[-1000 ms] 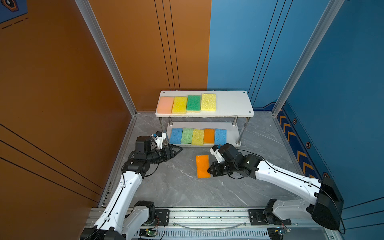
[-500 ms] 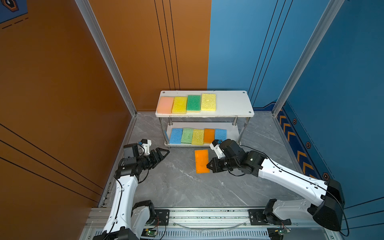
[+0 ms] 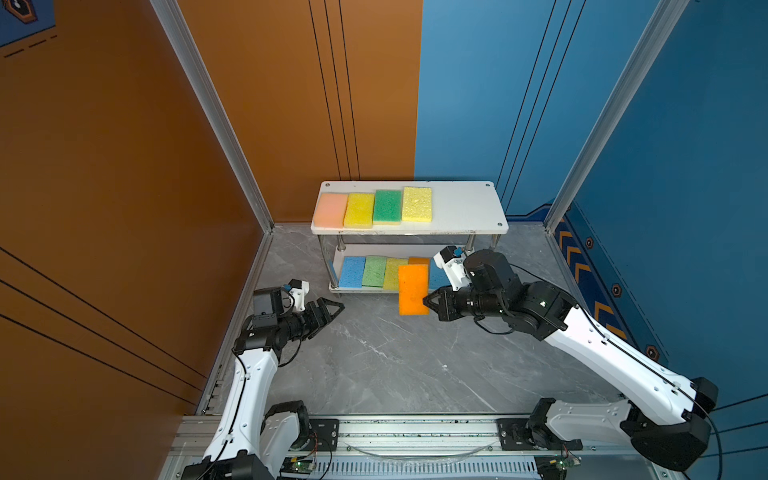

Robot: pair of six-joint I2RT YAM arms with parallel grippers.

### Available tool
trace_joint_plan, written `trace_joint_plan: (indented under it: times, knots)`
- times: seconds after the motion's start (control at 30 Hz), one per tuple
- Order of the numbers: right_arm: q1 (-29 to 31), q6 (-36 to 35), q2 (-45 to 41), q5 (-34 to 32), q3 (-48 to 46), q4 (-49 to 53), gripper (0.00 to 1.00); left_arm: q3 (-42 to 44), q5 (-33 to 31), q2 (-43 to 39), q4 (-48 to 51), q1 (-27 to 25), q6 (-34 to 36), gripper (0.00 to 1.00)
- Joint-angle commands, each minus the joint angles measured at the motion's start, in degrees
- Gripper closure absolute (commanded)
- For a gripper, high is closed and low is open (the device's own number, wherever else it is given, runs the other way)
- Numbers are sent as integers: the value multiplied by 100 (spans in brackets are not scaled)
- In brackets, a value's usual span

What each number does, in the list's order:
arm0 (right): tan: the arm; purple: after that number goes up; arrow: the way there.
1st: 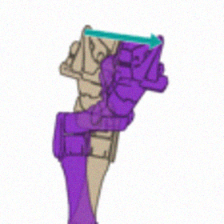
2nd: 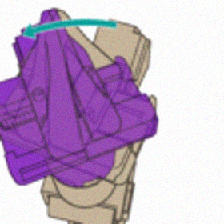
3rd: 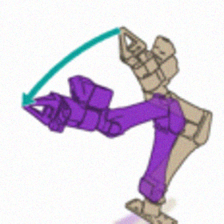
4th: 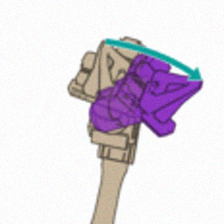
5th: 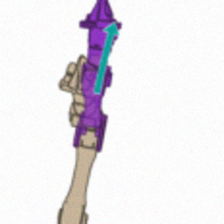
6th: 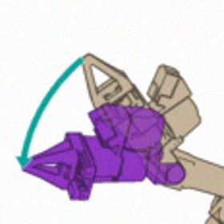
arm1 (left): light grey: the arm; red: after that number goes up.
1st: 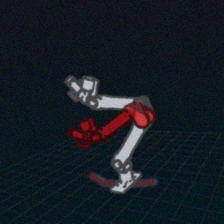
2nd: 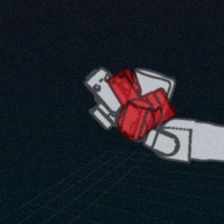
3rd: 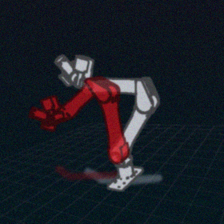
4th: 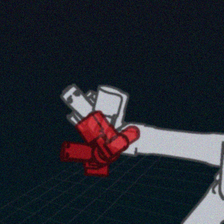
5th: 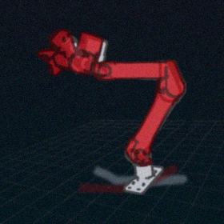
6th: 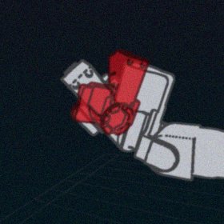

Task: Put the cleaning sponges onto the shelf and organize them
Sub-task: 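Carry the orange sponge up to the top shelf while the left gripper retracts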

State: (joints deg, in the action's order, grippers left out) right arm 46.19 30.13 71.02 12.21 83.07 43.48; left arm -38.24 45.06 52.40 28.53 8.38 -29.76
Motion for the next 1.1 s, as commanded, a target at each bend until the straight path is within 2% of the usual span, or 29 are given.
trace_joint_plan:
  times: [0.0,0.17,0.43,0.73,1.07]
  knots:
    - [-251,-490,-112,-225,564,605,94,92,-13,-26,82,-116,114,23]
    - [-557,-702,-15,-249,1254,809,94,89,11,29,82,-240,133,23]
    - [-1378,-962,394,-168,2396,992,94,64,214,256,69,-557,167,23]
    - [-2215,-941,1065,497,3493,1191,94,57,319,394,73,-1042,185,23]
    - [-2810,-726,1801,1518,4264,1440,94,62,300,367,73,-1240,181,23]
